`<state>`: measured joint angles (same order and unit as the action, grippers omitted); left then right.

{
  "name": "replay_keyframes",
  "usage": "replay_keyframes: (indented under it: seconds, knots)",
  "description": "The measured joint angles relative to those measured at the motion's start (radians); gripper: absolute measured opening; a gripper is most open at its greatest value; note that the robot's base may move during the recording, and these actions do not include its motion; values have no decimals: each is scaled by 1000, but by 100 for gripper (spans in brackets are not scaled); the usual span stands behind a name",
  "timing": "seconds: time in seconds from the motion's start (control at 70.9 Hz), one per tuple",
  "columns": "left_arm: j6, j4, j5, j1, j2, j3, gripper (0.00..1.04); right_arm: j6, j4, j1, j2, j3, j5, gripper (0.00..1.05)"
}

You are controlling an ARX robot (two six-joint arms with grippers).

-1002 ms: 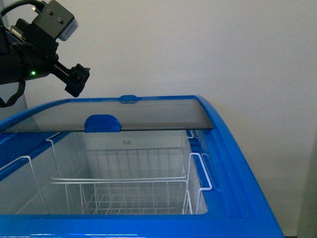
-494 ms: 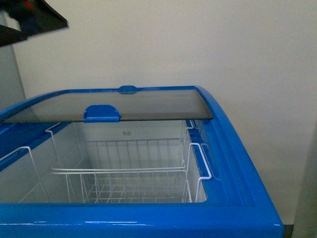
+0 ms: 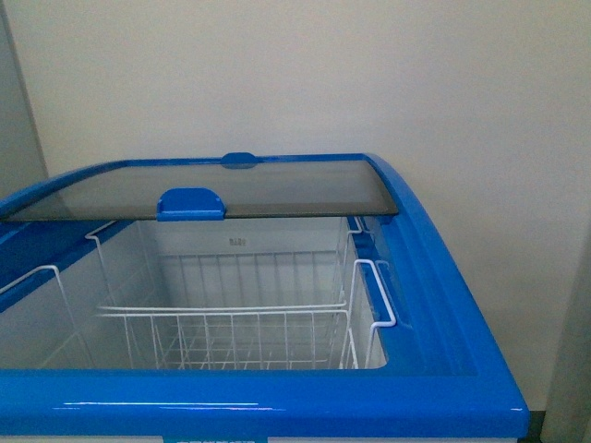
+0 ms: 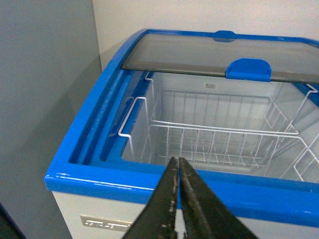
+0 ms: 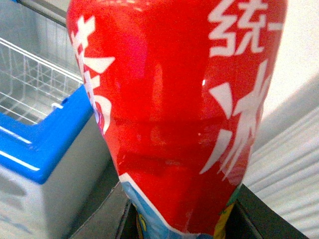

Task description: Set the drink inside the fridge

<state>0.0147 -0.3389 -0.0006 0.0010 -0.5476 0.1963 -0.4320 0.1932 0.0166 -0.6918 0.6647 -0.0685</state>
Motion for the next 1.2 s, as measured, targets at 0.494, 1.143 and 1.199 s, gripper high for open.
replay_keyframes:
  seconds: [0.494, 1.143, 1.199]
  knots:
    - [-4, 54, 1, 0, 192, -127, 3, -591, 77, 410, -980, 772, 69, 35]
    - [-5, 206, 0, 0, 406, -182, 3, -688, 16, 523, -1398, 977, 133, 35]
    - [-5, 325, 2, 0, 510, -182, 3, -692, -6, 523, -1438, 997, 137, 35]
